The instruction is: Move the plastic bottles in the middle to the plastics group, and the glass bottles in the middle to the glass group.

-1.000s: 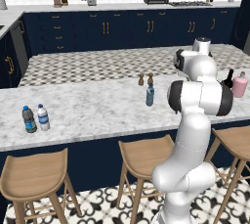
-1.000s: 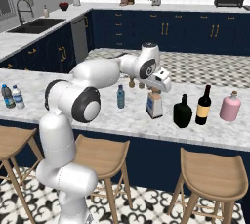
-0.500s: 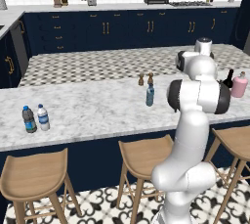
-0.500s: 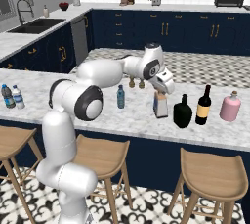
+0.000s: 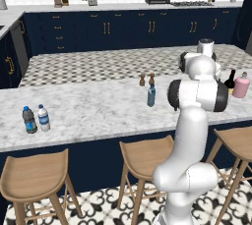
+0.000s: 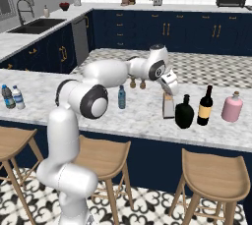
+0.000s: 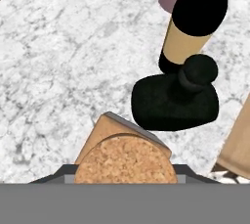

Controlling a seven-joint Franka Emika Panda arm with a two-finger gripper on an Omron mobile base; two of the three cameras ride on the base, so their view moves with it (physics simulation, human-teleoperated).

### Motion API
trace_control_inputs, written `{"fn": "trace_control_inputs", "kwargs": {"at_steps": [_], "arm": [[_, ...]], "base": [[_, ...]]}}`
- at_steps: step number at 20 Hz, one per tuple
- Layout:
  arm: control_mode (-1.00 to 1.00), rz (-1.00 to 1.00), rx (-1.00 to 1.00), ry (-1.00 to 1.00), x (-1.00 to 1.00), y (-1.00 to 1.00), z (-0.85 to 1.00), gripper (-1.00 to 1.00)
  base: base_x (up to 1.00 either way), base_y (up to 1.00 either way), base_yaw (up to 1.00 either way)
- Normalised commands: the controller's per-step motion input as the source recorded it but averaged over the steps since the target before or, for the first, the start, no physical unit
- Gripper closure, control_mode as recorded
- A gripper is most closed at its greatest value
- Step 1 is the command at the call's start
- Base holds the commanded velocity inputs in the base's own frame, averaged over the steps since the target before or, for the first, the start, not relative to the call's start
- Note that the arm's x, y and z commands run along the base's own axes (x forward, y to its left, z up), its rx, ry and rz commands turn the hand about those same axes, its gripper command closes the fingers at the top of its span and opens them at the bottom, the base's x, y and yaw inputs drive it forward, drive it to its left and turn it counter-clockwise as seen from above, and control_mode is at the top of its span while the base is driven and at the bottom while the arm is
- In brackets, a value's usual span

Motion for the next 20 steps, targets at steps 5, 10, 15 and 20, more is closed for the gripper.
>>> {"fn": "trace_control_inputs", "kwargs": {"at_steps": [5, 10, 15, 20], "arm": [[-1.0, -0.07, 0.0, 0.0, 0.22, -0.01, 0.0, 1.0], [-1.0, -0.01, 0.0, 0.0, 0.09, 0.02, -0.09, 1.0], [-1.0, -0.01, 0.01, 0.0, 0.11, 0.02, -0.55, 1.0], [-1.0, -0.01, 0.0, 0.0, 0.01, 0.01, -0.24, 1.0]], "base": [[0.0, 0.0, 0.0], [0.0, 0.0, 0.0], [0.0, 0.0, 0.0], [0.0, 0.0, 0.0]]}}
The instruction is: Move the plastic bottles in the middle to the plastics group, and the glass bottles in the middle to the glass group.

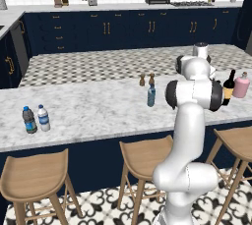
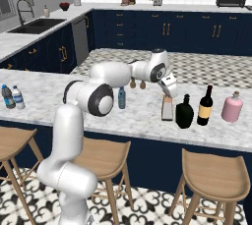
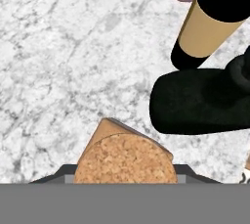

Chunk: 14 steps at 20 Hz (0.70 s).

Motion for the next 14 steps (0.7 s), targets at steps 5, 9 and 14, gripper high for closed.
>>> {"fn": "trace_control_inputs", "kwargs": {"at_steps": [5, 9, 14], "arm": [[-1.0, 0.0, 0.0, 0.0, 0.0, 0.0, -0.11, 1.0], [-1.0, 0.0, -0.01, -0.01, 0.0, 0.0, 0.09, -1.0], [-1.0, 0.0, -0.06, 0.0, 0.0, 0.0, 0.24, -1.0]], "base": [[0.0, 0.0, 0.0], [0.0, 0.0, 0.0], [0.0, 0.0, 0.0]]}}
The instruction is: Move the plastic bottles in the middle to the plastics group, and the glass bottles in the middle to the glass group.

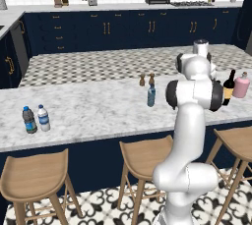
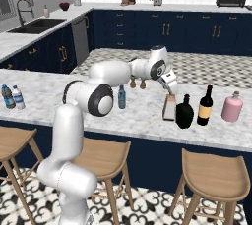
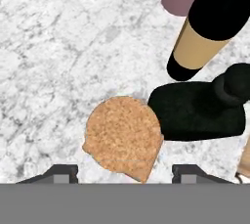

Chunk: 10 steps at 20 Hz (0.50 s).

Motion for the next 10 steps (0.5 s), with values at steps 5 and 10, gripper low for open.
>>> {"fn": "trace_control_inputs", "kwargs": {"at_steps": [5, 10], "arm": [[-1.0, 0.0, -0.03, -0.04, -0.1, 0.04, 0.33, -1.0], [-1.0, 0.18, 0.0, -0.14, -0.54, 0.44, 0.54, -1.0]], "base": [[0.0, 0.0, 0.0], [0.0, 0.0, 0.0]]}}
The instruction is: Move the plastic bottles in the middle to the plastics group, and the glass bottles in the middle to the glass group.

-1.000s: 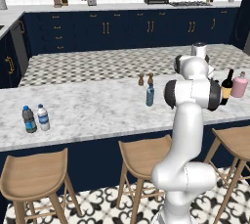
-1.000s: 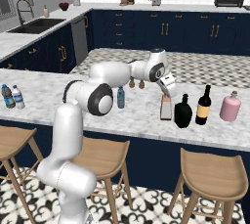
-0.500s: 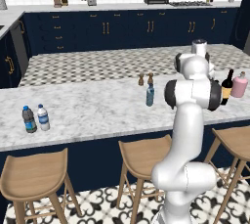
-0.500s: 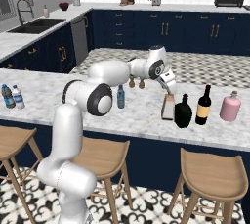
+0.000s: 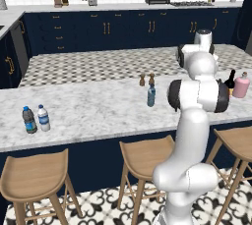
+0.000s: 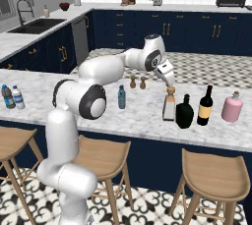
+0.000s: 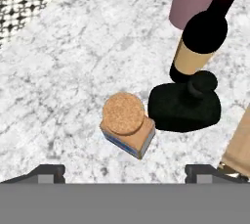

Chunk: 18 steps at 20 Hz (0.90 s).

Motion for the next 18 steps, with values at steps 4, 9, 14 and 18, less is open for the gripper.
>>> {"fn": "trace_control_inputs", "kwargs": {"at_steps": [4, 9, 14, 18], "arm": [[-1.0, 0.45, -0.01, -0.04, -0.63, 0.84, 0.24, -1.0], [-1.0, 0.59, -0.06, 0.0, -0.37, 1.0, 0.04, -1.0], [-1.0, 0.66, -0.07, 0.0, -0.11, 0.97, 0.02, -1.0], [-1.0, 0.57, -0.11, -0.01, 0.0, 0.82, 0.09, -1.0]], "base": [[0.0, 0.0, 0.0], [0.0, 0.0, 0.0], [0.0, 0.0, 0.0], [0.0, 0.0, 0.0]]}}
